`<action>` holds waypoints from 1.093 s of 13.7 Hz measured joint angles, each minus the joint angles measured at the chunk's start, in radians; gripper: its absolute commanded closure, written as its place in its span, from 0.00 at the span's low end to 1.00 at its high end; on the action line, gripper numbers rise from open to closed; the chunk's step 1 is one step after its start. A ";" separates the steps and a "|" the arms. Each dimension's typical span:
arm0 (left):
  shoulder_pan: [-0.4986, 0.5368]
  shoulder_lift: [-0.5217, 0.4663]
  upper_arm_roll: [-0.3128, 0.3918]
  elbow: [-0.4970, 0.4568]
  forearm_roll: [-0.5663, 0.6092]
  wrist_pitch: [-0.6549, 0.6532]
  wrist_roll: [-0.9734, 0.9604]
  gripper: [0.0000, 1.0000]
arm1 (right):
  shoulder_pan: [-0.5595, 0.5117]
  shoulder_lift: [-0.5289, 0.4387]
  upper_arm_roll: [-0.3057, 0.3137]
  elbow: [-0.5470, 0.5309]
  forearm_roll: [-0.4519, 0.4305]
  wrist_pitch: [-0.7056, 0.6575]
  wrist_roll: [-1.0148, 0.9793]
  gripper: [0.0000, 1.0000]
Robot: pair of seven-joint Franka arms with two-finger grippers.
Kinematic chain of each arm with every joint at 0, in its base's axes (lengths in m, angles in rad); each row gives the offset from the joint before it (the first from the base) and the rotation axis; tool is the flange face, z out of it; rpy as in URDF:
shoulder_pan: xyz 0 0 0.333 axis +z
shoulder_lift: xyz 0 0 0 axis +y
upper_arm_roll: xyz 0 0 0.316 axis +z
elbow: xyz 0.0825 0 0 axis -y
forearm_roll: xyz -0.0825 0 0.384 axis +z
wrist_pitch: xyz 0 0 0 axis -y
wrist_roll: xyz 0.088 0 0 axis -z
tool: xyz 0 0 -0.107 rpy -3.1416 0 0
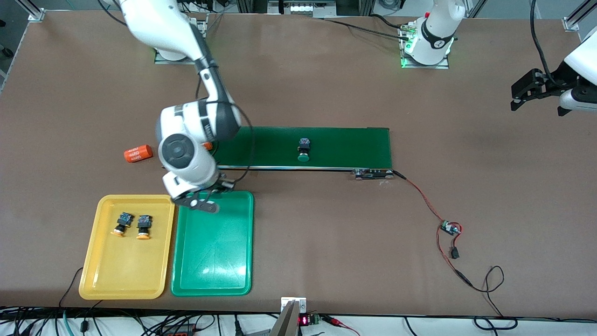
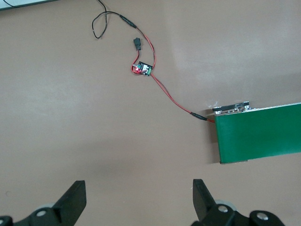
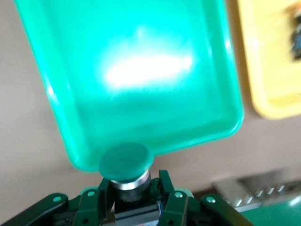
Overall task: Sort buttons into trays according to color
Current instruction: 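Carry the green button to the green tray with the right gripper, then open the right gripper to drop the green button in the green tray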
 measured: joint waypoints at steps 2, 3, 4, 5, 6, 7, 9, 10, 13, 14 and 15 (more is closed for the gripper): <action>0.001 0.006 0.008 -0.001 0.000 0.000 0.000 0.00 | -0.033 0.054 0.003 0.068 0.000 0.014 -0.010 0.73; 0.003 0.011 0.011 -0.001 0.000 0.000 0.000 0.00 | -0.046 0.094 0.003 0.113 0.000 0.031 -0.010 0.73; 0.004 0.015 0.013 -0.001 0.000 0.000 0.000 0.00 | -0.056 0.132 0.004 0.152 0.000 0.046 -0.011 0.73; 0.004 0.018 0.013 -0.001 0.000 0.000 0.000 0.00 | -0.065 0.169 0.004 0.187 0.000 0.064 -0.013 0.73; 0.004 0.019 0.012 -0.001 0.000 0.000 0.000 0.00 | -0.074 0.199 0.004 0.210 0.000 0.086 -0.013 0.73; 0.004 0.020 0.011 -0.001 0.000 0.000 0.000 0.00 | -0.086 0.225 0.004 0.226 0.000 0.112 -0.021 0.73; 0.002 0.022 0.008 -0.002 0.000 -0.007 -0.006 0.00 | -0.109 0.264 0.005 0.235 0.000 0.166 -0.061 0.73; 0.002 0.023 0.007 -0.002 0.000 -0.016 -0.010 0.00 | -0.117 0.280 0.005 0.237 0.000 0.184 -0.082 0.69; -0.003 0.025 0.005 -0.002 0.000 -0.023 -0.013 0.00 | -0.129 0.303 0.005 0.241 0.000 0.198 -0.122 0.00; -0.004 0.026 0.005 -0.002 0.000 -0.024 -0.013 0.00 | -0.131 0.302 0.005 0.243 0.000 0.198 -0.133 0.00; -0.004 0.028 0.005 -0.002 0.000 -0.024 -0.013 0.00 | -0.132 0.301 0.005 0.249 0.000 0.196 -0.136 0.00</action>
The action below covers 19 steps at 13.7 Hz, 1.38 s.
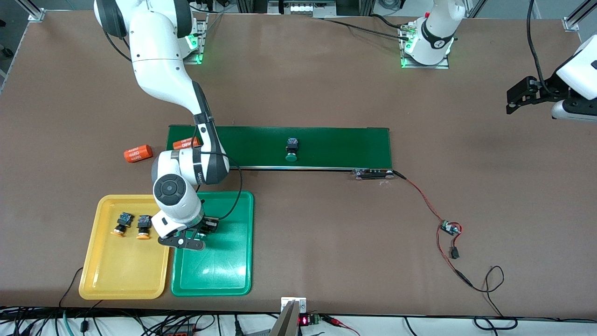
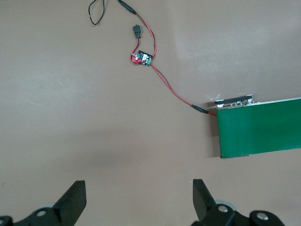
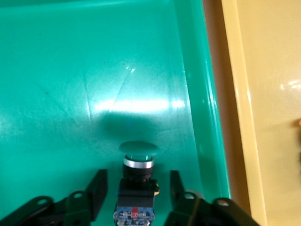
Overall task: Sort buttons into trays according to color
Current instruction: 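Open the right gripper to drop the green button in the green tray, then return the right gripper to the belt and grasp the second green button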
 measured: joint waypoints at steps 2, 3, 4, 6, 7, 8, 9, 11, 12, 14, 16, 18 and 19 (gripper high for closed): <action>0.000 0.006 0.000 0.000 0.000 0.000 0.000 0.00 | 0.000 -0.009 -0.001 0.016 0.000 -0.026 -0.002 0.00; 0.000 0.007 0.000 0.001 0.000 0.001 0.000 0.00 | -0.001 -0.019 -0.002 0.022 0.000 -0.049 -0.002 0.00; 0.000 0.007 0.000 0.002 0.000 0.001 0.000 0.00 | -0.001 -0.037 -0.002 0.024 0.001 -0.083 -0.002 0.00; -0.002 0.007 -0.002 0.007 0.000 0.001 0.001 0.00 | 0.001 -0.093 -0.002 0.028 0.004 -0.167 -0.002 0.00; -0.002 0.007 -0.006 0.008 0.000 0.001 0.001 0.00 | 0.007 -0.125 0.000 0.029 0.007 -0.235 -0.002 0.00; -0.003 0.007 -0.011 0.008 0.000 0.001 0.001 0.00 | 0.020 -0.154 0.001 0.028 0.008 -0.315 -0.003 0.00; -0.003 0.007 -0.014 0.008 0.000 0.001 0.001 0.00 | 0.042 -0.177 0.001 0.027 0.008 -0.373 -0.004 0.00; -0.004 0.007 -0.016 0.008 0.000 0.001 0.001 0.00 | 0.110 -0.213 0.002 0.007 0.008 -0.435 -0.002 0.00; -0.004 0.007 -0.014 0.008 0.000 0.001 0.001 0.00 | 0.157 -0.231 0.000 -0.021 0.008 -0.443 0.008 0.00; 0.004 0.006 -0.008 0.009 0.000 -0.001 0.001 0.00 | 0.263 -0.269 -0.020 -0.084 0.008 -0.446 0.042 0.00; 0.035 -0.003 -0.004 0.012 0.000 -0.025 0.001 0.00 | 0.348 -0.311 -0.039 -0.146 0.008 -0.448 0.089 0.00; 0.080 -0.017 0.000 0.015 0.000 -0.044 0.006 0.00 | 0.395 -0.346 -0.043 -0.198 0.008 -0.448 0.140 0.00; 0.094 -0.021 0.001 0.016 0.000 -0.046 0.008 0.00 | 0.410 -0.356 -0.043 -0.218 0.008 -0.448 0.161 0.00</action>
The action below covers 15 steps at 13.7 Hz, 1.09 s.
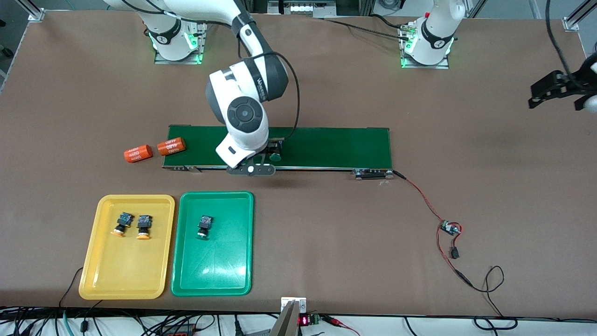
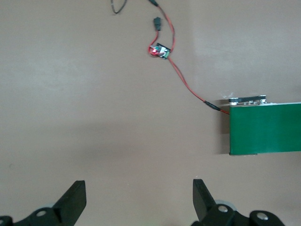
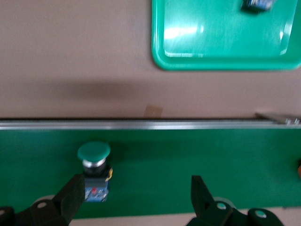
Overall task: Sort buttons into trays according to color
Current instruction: 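Return the right gripper to the belt and grasp the second green button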
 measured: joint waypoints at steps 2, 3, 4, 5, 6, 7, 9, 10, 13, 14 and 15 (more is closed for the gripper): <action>0.008 -0.002 0.000 0.000 0.000 -0.002 0.000 0.00 | 0.029 -0.012 0.000 -0.039 0.000 0.003 0.038 0.00; 0.008 0.000 -0.003 0.000 0.000 -0.002 0.000 0.00 | 0.043 -0.016 0.000 -0.060 0.000 0.011 0.050 0.00; 0.008 0.004 -0.005 0.000 0.000 -0.002 0.000 0.00 | 0.055 -0.018 0.000 -0.082 0.000 0.031 0.057 0.00; 0.008 0.009 -0.006 0.000 0.000 0.000 0.000 0.00 | 0.065 -0.019 -0.001 -0.107 0.000 0.061 0.062 0.00; 0.008 0.013 -0.007 0.000 0.000 0.004 0.000 0.00 | 0.073 -0.020 -0.001 -0.133 0.000 0.095 0.068 0.00; 0.008 0.014 -0.008 0.000 0.000 0.009 0.000 0.00 | 0.076 -0.020 -0.001 -0.156 0.000 0.124 0.070 0.00; 0.008 0.014 -0.009 0.000 0.000 0.015 0.000 0.00 | 0.076 -0.021 -0.002 -0.185 0.000 0.160 0.073 0.00; 0.008 0.014 -0.009 0.000 0.000 0.019 0.000 0.00 | 0.076 -0.024 -0.003 -0.195 0.000 0.168 0.075 0.00; 0.007 0.007 -0.016 0.003 0.000 0.021 0.000 0.00 | 0.076 -0.035 -0.003 -0.223 0.011 0.187 0.082 0.00; 0.007 0.001 -0.019 0.006 0.000 0.021 -0.001 0.00 | 0.076 -0.038 -0.003 -0.232 0.018 0.192 0.083 0.00; 0.006 -0.005 -0.020 0.006 0.000 0.021 -0.001 0.00 | 0.076 -0.039 -0.003 -0.241 0.019 0.197 0.083 0.00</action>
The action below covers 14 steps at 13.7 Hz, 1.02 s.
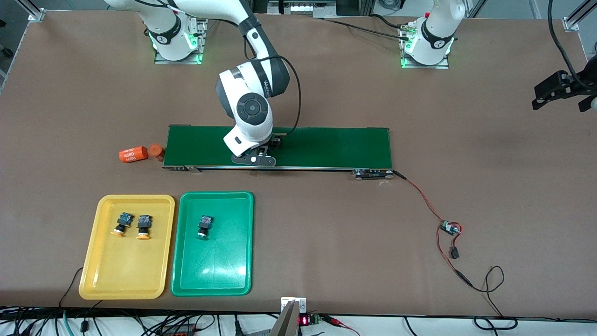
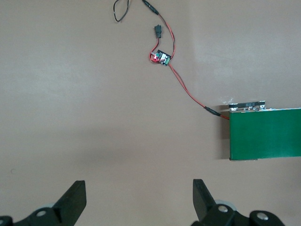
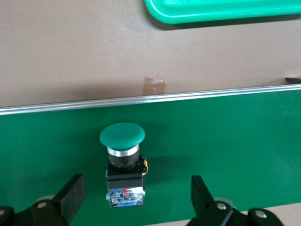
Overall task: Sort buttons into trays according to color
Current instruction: 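Return the right gripper to the belt and grasp the second green button, then carry the second green button to the green tray with the right gripper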
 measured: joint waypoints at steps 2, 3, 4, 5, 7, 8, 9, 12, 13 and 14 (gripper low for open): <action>0.001 0.002 0.003 -0.002 0.000 0.000 0.000 0.00 | 0.000 0.000 0.000 -0.021 0.000 0.015 0.001 0.00; 0.001 0.010 0.003 -0.004 0.000 0.000 -0.003 0.00 | 0.000 0.000 0.000 -0.033 0.001 0.026 0.001 0.00; 0.001 0.017 0.003 -0.004 0.000 0.004 -0.005 0.00 | 0.001 0.000 0.000 -0.045 0.001 0.037 0.001 0.01; 0.000 0.018 0.003 -0.004 0.000 0.007 -0.006 0.00 | 0.002 0.000 0.001 -0.054 0.001 0.043 0.001 0.06; 0.000 0.013 0.002 -0.003 0.000 0.007 -0.006 0.00 | 0.003 0.000 0.001 -0.065 0.001 0.049 0.001 0.28; -0.001 0.011 0.001 -0.002 0.000 0.007 -0.007 0.00 | 0.003 0.000 0.001 -0.067 0.001 0.049 0.001 0.37; -0.002 0.010 -0.001 -0.002 0.000 0.007 -0.007 0.00 | 0.003 0.000 0.001 -0.067 0.001 0.049 0.001 0.58; -0.011 0.015 -0.006 -0.004 0.000 0.007 -0.007 0.00 | 0.004 0.000 0.001 -0.070 0.001 0.049 0.001 0.66; -0.014 0.017 -0.007 -0.004 0.000 0.007 -0.006 0.00 | 0.004 0.000 0.001 -0.071 0.001 0.049 0.001 0.68; -0.017 0.019 -0.008 -0.004 0.000 0.008 -0.006 0.00 | 0.004 -0.001 0.000 -0.071 0.001 0.049 0.001 0.71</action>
